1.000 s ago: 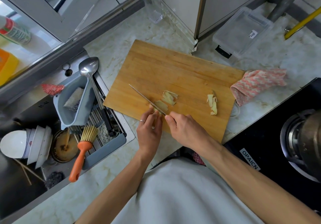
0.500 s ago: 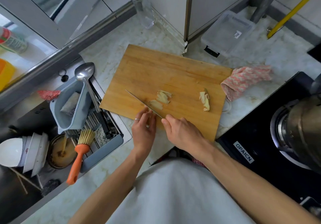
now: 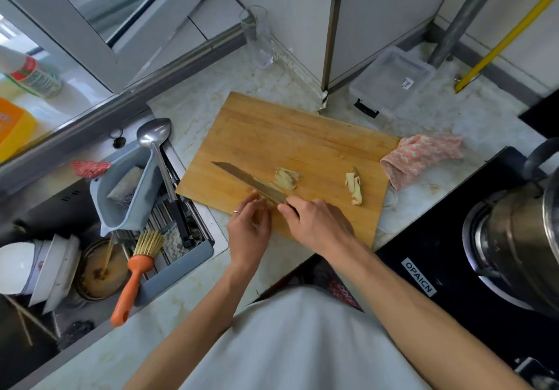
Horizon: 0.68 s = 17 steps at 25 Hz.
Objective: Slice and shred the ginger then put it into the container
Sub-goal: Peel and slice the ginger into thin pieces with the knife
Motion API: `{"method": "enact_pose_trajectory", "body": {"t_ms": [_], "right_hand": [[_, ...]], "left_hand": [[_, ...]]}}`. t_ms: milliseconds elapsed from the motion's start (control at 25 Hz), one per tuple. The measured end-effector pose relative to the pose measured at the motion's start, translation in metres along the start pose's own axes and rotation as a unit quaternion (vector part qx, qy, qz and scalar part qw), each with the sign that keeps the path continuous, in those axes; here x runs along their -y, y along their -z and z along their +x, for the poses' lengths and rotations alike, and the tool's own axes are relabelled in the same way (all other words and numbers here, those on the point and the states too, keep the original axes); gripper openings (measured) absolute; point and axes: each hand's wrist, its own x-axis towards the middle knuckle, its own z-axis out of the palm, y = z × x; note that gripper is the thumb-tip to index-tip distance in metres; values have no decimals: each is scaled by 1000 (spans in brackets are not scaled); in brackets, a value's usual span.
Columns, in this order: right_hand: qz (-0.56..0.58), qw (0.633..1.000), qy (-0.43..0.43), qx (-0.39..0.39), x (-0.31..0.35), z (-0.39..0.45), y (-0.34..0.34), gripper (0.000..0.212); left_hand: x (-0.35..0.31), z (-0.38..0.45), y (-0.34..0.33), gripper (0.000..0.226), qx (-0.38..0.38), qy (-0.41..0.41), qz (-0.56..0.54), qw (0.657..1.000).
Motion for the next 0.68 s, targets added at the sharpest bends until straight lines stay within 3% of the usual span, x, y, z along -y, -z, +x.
{"method": "enact_pose_trajectory", "body": {"t_ms": [120, 240, 400, 680], "right_hand": [[-36, 999, 26, -18, -11, -1, 6, 43], [-63, 996, 46, -34, -20, -3, 7, 42], [-94, 990, 92, -60, -23, -8, 5, 47], [-108, 987, 96, -72, -26, -11, 8, 43]], "left_hand": [[-12, 2, 14, 17, -63, 23, -41, 997], [-25, 14, 32, 17, -121, -29, 1, 992], [-36, 53, 38, 30, 91, -177, 146, 969], [-56, 92, 28, 55, 304, -152, 262, 903]]}}
